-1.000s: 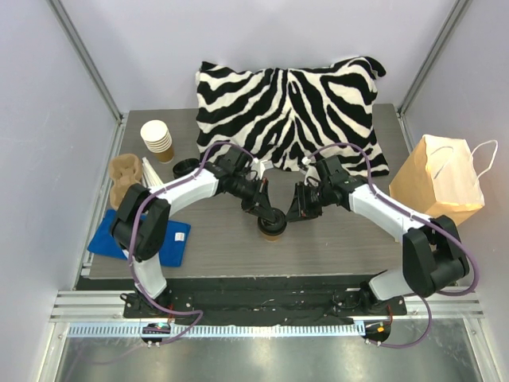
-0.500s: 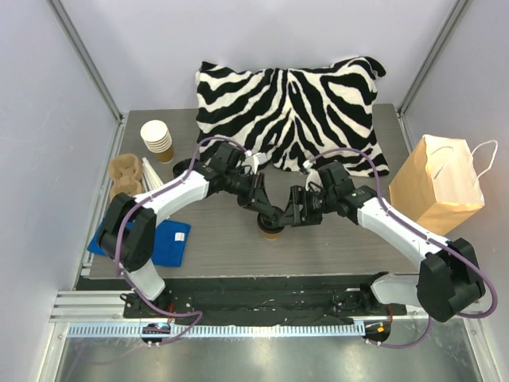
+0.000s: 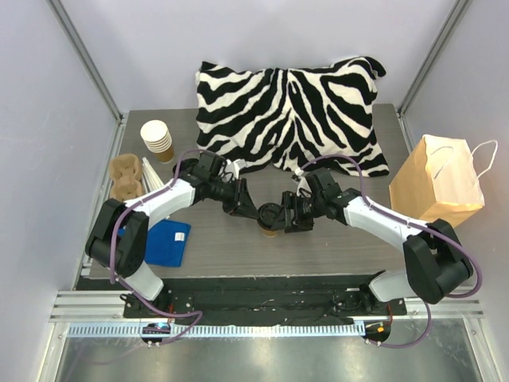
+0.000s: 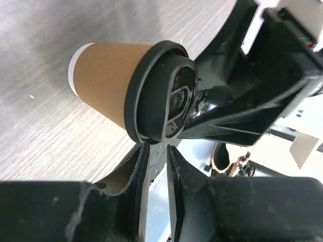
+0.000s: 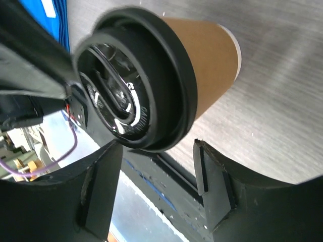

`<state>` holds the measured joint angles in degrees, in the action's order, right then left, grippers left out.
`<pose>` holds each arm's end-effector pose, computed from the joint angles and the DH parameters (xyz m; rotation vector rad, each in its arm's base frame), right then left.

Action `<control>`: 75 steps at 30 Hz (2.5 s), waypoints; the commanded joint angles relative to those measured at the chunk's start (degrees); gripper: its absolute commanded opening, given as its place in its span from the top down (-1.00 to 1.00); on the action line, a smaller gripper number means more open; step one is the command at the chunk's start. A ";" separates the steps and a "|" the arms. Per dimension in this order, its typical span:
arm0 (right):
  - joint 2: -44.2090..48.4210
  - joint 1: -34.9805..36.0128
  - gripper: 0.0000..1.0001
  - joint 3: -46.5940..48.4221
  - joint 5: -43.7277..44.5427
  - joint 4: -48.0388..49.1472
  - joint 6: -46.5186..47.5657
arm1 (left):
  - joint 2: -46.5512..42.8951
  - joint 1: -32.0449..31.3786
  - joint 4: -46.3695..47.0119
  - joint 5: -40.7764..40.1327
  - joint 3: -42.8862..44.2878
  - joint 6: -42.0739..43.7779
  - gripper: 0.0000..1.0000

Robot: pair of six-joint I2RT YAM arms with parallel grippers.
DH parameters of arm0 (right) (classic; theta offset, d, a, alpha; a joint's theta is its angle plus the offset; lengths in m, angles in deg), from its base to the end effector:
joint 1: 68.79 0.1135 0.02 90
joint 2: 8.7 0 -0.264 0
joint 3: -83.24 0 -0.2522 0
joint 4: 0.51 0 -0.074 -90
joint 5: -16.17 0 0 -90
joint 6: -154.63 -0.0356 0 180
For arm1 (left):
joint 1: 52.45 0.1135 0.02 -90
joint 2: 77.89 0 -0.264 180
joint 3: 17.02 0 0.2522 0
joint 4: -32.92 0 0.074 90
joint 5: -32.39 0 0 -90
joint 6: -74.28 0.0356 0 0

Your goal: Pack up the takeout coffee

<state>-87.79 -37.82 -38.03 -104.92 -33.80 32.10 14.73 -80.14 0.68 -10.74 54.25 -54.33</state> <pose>0.2207 0.1539 0.2008 -0.2077 2.6755 1.0938 0.2760 -0.1742 0.2063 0.1254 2.7056 -1.4554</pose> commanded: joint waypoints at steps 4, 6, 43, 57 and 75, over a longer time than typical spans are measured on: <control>-3.79 -0.46 -0.28 2.66 3.93 6.61 -3.59 | -1.74 4.56 5.03 1.21 1.19 -2.08 0.53; -5.02 -0.99 -0.27 3.45 4.55 6.96 -3.41 | -1.92 5.44 5.03 0.50 1.81 -1.82 0.53; -3.79 -1.87 0.15 10.22 4.99 3.97 2.12 | -0.95 -9.06 -15.27 -28.06 16.84 17.87 0.37; -3.53 -2.57 0.15 12.16 5.34 3.18 1.33 | 2.30 -9.14 -13.51 -27.27 17.89 17.60 0.37; -8.63 -2.66 0.20 9.35 8.15 2.66 3.09 | 7.22 -8.79 -13.69 -28.06 15.35 17.52 0.58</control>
<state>-93.80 -40.69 -27.91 -99.92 -31.46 33.26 18.59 -88.68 -13.50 -38.28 70.56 -37.79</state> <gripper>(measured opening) 0.405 0.228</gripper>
